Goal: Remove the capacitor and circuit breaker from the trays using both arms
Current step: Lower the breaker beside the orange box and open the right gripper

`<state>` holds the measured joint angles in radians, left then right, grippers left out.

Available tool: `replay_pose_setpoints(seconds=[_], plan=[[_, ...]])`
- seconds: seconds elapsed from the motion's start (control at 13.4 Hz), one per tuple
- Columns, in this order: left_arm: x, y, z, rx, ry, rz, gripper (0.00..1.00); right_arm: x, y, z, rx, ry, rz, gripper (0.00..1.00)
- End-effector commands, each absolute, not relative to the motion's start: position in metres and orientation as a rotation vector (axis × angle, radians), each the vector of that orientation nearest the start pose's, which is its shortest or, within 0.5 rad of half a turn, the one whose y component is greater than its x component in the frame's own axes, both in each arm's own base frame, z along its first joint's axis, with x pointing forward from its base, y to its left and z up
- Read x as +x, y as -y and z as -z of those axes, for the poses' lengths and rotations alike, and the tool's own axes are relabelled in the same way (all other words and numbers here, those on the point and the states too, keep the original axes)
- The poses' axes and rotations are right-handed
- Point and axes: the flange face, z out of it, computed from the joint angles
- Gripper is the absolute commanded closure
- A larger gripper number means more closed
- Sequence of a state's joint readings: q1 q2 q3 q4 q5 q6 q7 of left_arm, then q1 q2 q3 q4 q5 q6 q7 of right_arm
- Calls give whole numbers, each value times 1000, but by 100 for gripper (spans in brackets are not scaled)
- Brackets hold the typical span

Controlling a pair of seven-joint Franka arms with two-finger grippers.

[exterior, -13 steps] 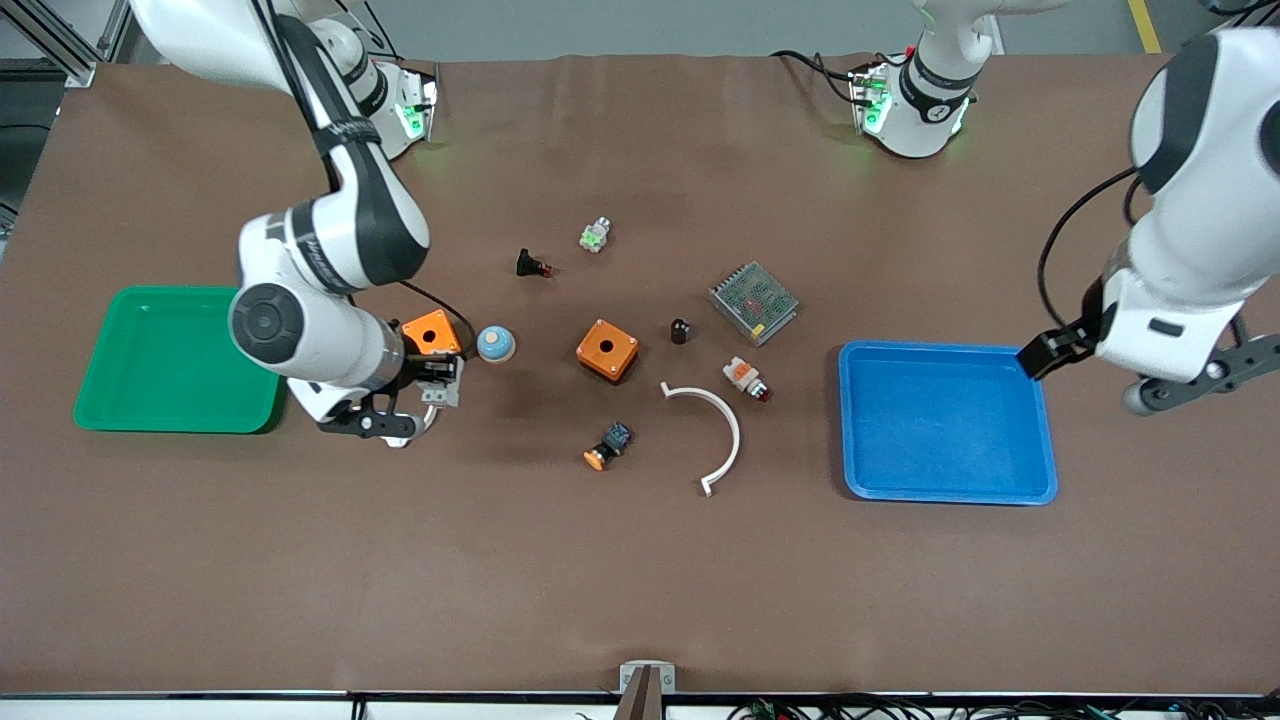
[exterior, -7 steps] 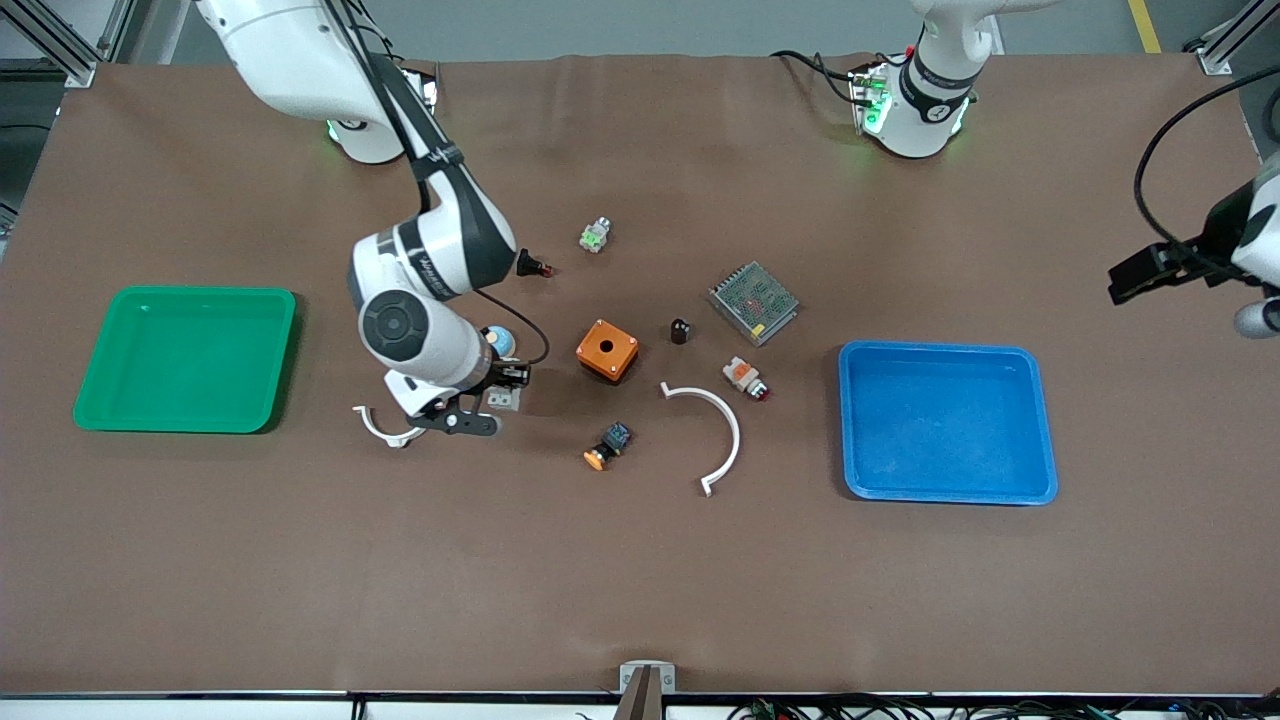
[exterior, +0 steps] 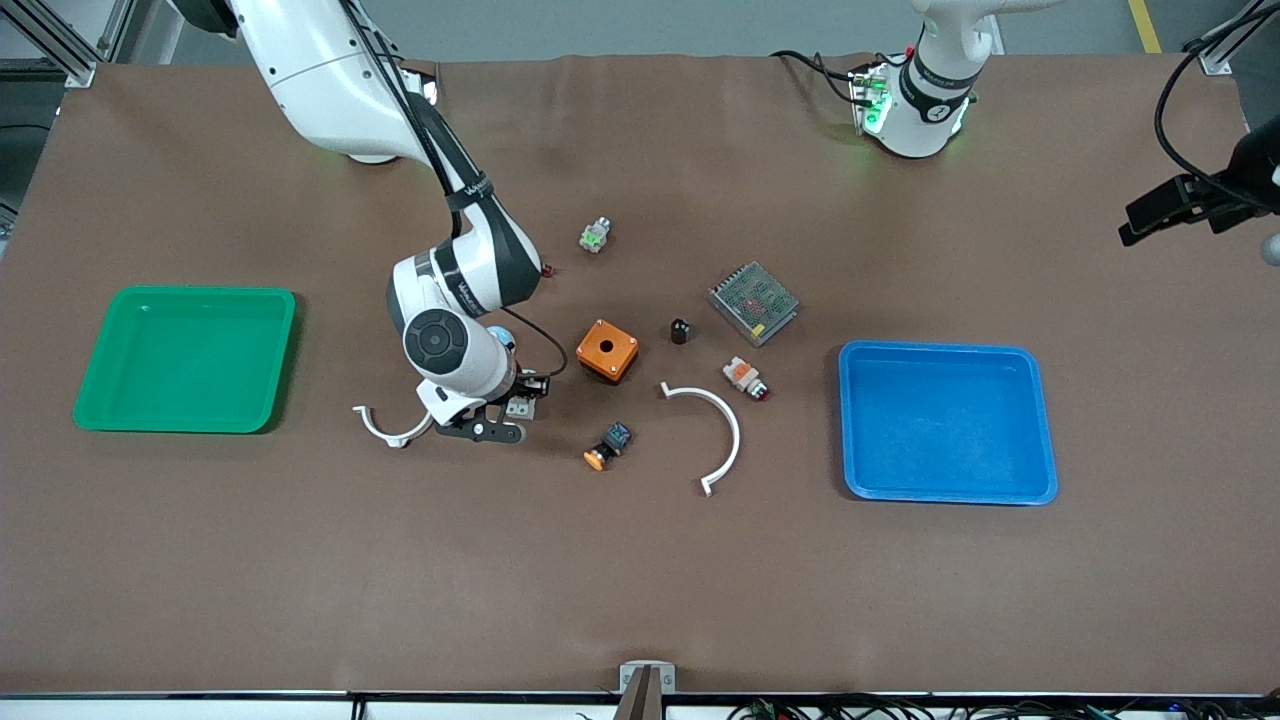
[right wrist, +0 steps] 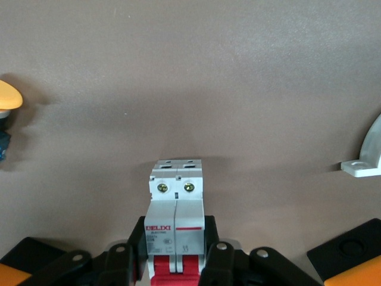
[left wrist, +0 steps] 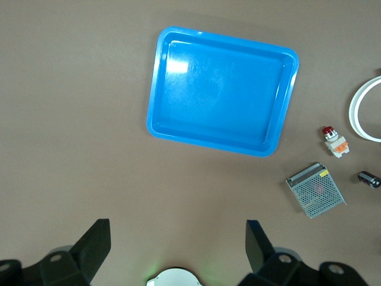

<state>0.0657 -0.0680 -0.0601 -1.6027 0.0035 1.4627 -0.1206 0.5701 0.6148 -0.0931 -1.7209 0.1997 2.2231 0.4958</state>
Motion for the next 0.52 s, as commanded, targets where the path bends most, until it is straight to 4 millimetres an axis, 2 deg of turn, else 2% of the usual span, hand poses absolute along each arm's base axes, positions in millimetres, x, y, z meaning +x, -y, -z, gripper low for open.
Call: replay_pose_setpoints(seconds=[0.0,0.07,0.22,0.37,0.45], plan=[[509,2,-638,-3139,171,-73,0,581,-299,-268,-3081,-243,-286,0],[507,5,-639,-3139,157,-68,0,578,-290,-295,-3083,-249,-330,0],[506,19,-642,-3136,109,-48,0,566,-261,-370,-3076,-275,-422,0],[508,23,-643,-3138,102,-29,0,552,-217,-434,-3061,-316,-483,0],[511,24,-642,-3139,94,-24,0,545,-196,-457,-3057,-336,-509,0]])
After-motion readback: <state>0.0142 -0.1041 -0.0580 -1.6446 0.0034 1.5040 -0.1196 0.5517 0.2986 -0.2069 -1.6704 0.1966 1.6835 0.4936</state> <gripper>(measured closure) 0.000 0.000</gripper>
